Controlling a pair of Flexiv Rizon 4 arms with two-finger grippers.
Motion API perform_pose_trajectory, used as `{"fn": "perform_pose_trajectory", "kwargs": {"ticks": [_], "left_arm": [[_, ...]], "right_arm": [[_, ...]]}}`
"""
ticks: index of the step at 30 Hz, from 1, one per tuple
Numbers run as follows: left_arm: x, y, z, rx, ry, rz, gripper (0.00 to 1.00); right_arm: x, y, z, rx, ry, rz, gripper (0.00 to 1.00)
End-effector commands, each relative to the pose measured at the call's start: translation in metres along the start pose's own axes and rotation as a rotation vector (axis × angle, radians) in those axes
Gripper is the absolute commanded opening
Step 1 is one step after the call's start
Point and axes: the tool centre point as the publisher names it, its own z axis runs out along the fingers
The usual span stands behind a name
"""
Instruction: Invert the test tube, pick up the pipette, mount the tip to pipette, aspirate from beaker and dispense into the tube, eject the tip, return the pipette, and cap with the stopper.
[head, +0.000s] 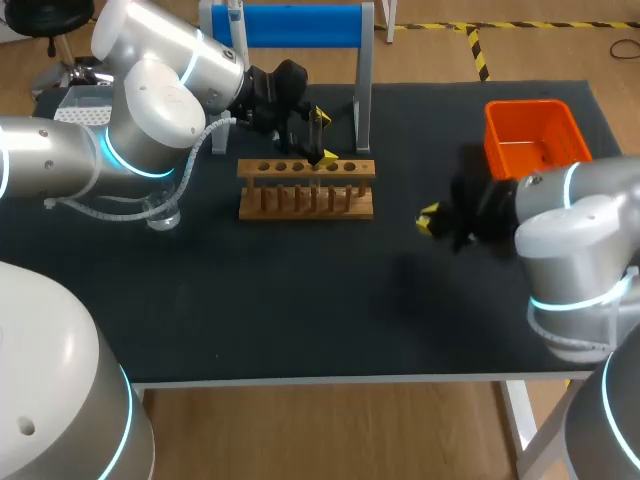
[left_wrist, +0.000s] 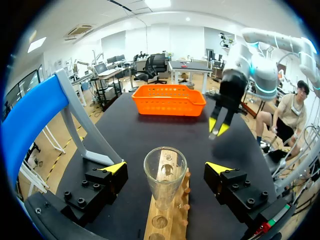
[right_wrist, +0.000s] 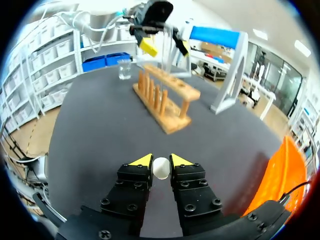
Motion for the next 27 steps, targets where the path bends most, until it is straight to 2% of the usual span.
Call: {"fn": "perform_pose_trajectory", "kwargs": {"ticks": [1,7,13,27], "left_arm": [[-0.001,0.000,0.000,-0.001,0.003,0.001,1.00],[-0.001,0.000,0.000,-0.001,0.003,0.001,1.00],[-0.001,0.000,0.000,-0.001,0.003,0.001,1.00],[-0.001,0.000,0.000,-0.001,0.003,0.001,1.00]], "right_arm": [[-0.012,0.026,-0.027,-0.004,0.092,-0.032,0.00],[-0.014,0.067,-0.045,-0.037,0.140,-0.117,0.00],[-0.005,0.100,-0.065,-0.071,0.196,-0.187,0.00],[-0.005,0.100,-0.065,-0.071,0.196,-0.187,0.00]]}}
